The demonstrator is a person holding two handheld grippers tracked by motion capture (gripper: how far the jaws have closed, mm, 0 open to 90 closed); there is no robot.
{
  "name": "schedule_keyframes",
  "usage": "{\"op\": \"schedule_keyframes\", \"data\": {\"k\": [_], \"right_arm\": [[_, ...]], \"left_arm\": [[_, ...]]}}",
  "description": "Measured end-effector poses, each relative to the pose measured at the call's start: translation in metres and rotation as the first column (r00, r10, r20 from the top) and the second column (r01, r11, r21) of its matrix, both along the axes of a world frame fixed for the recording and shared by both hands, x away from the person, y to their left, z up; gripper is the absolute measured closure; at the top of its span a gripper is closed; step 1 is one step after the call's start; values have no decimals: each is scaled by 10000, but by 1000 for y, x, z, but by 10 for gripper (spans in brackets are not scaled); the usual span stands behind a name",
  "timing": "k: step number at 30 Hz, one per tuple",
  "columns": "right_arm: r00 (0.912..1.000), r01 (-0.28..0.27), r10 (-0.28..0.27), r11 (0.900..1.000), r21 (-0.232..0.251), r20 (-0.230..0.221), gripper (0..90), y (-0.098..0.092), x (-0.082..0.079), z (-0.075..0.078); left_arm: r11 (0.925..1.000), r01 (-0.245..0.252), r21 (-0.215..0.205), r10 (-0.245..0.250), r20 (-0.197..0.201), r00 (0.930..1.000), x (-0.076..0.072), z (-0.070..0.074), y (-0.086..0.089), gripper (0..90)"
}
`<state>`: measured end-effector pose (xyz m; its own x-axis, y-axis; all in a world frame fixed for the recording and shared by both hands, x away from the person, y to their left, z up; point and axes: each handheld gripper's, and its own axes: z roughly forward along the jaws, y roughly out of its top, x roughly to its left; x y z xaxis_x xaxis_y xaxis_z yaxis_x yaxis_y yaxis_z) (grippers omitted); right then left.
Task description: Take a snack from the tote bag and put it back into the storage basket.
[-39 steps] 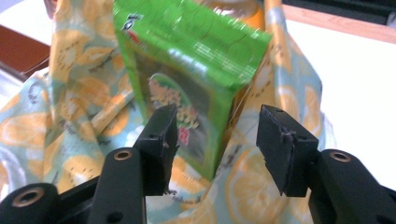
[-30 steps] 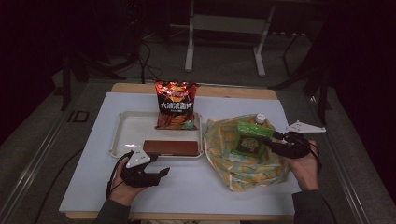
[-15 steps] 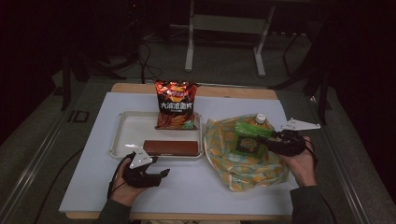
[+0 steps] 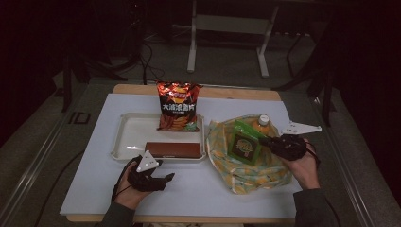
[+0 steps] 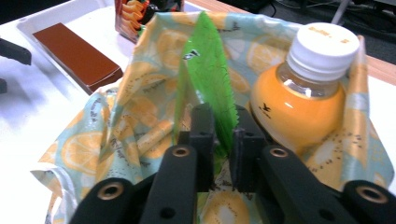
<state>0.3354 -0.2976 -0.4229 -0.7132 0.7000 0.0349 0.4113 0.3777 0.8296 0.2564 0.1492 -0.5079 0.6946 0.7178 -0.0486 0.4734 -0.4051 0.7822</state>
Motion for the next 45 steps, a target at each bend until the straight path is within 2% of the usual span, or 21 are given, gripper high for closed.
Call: {"op": "schedule_keyframes", "data": {"k": [3, 7, 15, 30, 45], "right_arm": [[10000, -2, 2, 9999, -120, 65, 885, 2, -1, 2], [9998, -32, 36, 9999, -165, 217, 896, 3, -2, 7], [9987, -76, 67, 9998, 178, 495, 899, 0, -7, 22], [9990, -187, 172, 9992, 358, 420, 900, -3, -7, 38], [9965, -599, 555, 9956, 722, 624, 900, -3, -11, 56]], "left_arm": [[10000, -35, -21, 35, -2, 10000, 0, 0, 0, 332], [9999, -127, -102, 127, 0, 9999, 1, -1, 1, 332], [9995, -94, -288, 93, -25, 10000, 2, -1, 2, 332], [9992, -45, -410, 42, -71, 10000, 2, -2, 2, 332], [9992, -16, -393, 12, -100, 9999, 2, -1, 2, 332]]}}
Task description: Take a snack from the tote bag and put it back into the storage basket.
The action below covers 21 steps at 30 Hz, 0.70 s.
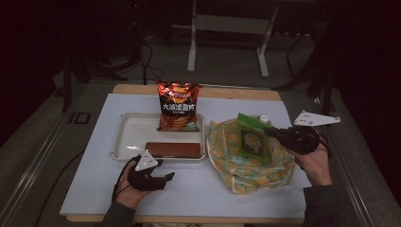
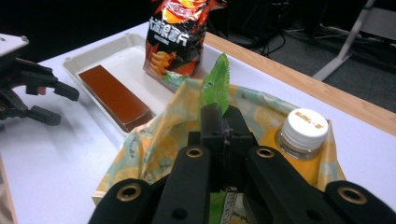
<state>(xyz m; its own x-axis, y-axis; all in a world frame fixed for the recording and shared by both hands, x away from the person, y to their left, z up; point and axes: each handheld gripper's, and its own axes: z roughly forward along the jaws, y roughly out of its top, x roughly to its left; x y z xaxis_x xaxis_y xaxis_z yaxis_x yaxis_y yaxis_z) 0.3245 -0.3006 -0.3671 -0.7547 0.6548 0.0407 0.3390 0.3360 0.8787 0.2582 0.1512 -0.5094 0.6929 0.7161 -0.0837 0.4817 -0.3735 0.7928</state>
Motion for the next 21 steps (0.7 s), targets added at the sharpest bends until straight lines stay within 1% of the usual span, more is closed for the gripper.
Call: {"op": "schedule_keyframes", "data": {"k": [10, 21], "right_arm": [[9992, -402, 400, 9989, 228, 82, 900, 4, -3, 11], [9982, -601, 600, 9981, 153, 83, 900, 10, -4, 16]], "left_arm": [[10000, 34, 50, -34, -16, 10000, 0, -1, -1, 332], [10000, 40, 48, -40, -15, 10000, 0, -1, -2, 333]]}}
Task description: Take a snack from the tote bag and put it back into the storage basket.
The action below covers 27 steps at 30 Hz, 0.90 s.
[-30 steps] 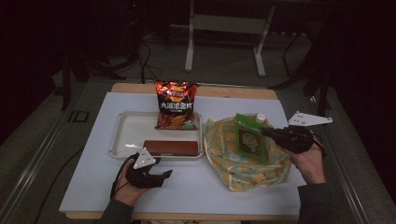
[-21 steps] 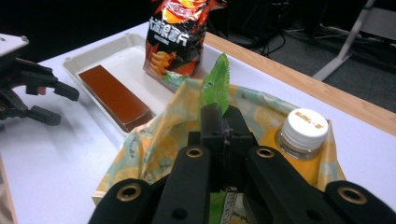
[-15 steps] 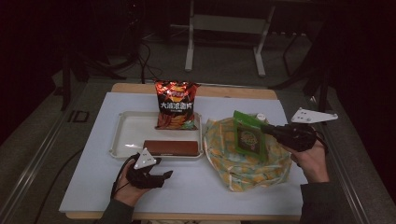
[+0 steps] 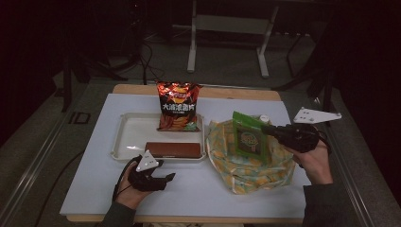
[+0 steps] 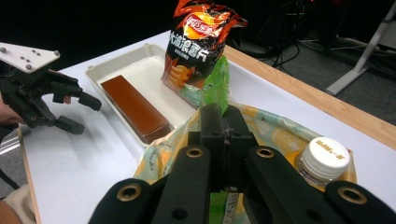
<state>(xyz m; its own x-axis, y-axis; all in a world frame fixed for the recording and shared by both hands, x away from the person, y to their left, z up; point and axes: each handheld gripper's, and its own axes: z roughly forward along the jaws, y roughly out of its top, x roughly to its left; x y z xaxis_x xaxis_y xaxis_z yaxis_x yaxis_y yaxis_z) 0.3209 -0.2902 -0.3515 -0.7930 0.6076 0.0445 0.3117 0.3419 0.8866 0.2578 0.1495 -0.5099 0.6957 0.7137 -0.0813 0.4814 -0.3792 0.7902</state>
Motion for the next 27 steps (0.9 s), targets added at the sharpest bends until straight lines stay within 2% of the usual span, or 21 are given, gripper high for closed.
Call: {"op": "schedule_keyframes", "data": {"k": [27], "right_arm": [[9986, -523, 521, 9984, 208, 69, 900, 6, -5, 8]], "left_arm": [[10000, 37, -4, -37, -32, 10000, 0, 0, -1, 332]]}}
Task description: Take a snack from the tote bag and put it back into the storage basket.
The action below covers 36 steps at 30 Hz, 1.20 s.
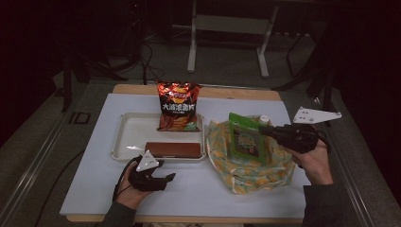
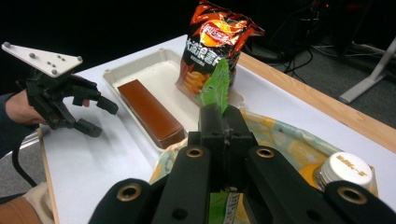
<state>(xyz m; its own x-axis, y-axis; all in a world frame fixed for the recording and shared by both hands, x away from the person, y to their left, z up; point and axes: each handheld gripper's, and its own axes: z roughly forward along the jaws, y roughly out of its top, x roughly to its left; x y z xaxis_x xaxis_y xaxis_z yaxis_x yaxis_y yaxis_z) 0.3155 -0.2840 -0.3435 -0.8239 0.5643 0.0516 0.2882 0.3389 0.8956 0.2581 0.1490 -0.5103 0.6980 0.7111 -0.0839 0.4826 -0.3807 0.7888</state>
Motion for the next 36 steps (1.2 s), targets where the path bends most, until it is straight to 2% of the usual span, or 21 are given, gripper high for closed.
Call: {"op": "schedule_keyframes", "data": {"k": [12, 36], "right_arm": [[9994, -343, 342, 9991, 253, 46, 900, 5, -2, 6], [9980, -637, 635, 9969, 472, 70, 900, 20, 1, 9]], "left_arm": [[10000, 16, 5, -16, -23, 10000, 0, -1, -1, 333], [10000, 46, 22, -46, -57, 10000, 1, -2, -1, 332]]}}
